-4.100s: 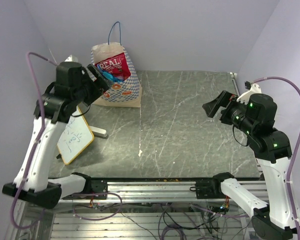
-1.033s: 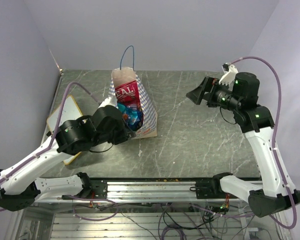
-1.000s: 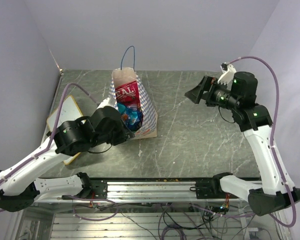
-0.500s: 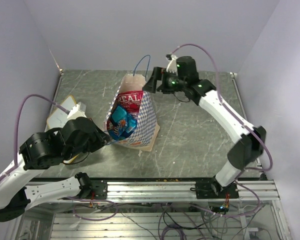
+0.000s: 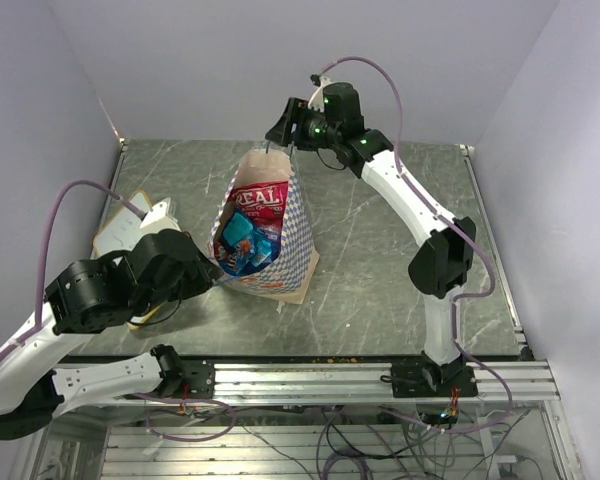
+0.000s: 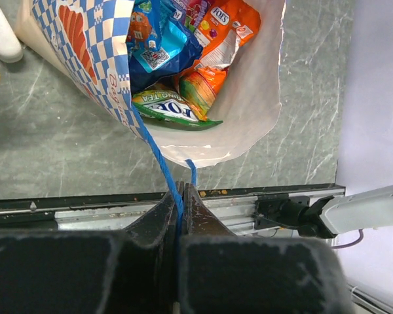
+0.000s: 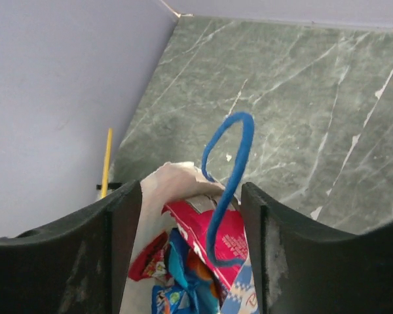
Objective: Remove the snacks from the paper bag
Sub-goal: Adjust the paper bag at the center of the board.
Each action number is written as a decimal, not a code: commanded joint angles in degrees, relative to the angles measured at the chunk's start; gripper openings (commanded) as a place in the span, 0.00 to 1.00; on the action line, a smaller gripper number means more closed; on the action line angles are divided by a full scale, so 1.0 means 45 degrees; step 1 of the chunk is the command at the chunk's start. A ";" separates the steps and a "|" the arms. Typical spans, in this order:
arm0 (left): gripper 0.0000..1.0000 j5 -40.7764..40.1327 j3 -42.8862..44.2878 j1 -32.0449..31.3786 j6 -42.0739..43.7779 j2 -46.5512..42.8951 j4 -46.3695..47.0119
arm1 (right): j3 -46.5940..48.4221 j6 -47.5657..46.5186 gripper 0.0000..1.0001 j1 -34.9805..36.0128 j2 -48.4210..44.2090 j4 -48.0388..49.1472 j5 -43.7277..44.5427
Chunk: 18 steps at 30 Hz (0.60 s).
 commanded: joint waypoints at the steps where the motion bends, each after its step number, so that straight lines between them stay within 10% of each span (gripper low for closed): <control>1: 0.07 0.0079 0.0276 -0.0111 0.1000 0.0068 0.0880 | 0.1167 -0.0240 0.50 -0.0053 0.0734 0.0234 -0.0121; 5: 0.07 0.0047 0.0540 -0.0112 0.1294 0.0176 0.1015 | 0.1019 -0.0476 0.02 -0.0074 0.0292 -0.0414 0.0726; 18: 0.07 -0.1736 0.5611 0.0041 0.4863 0.4028 0.0933 | -0.4984 -0.1262 0.00 -0.1230 -0.5459 0.0284 0.0650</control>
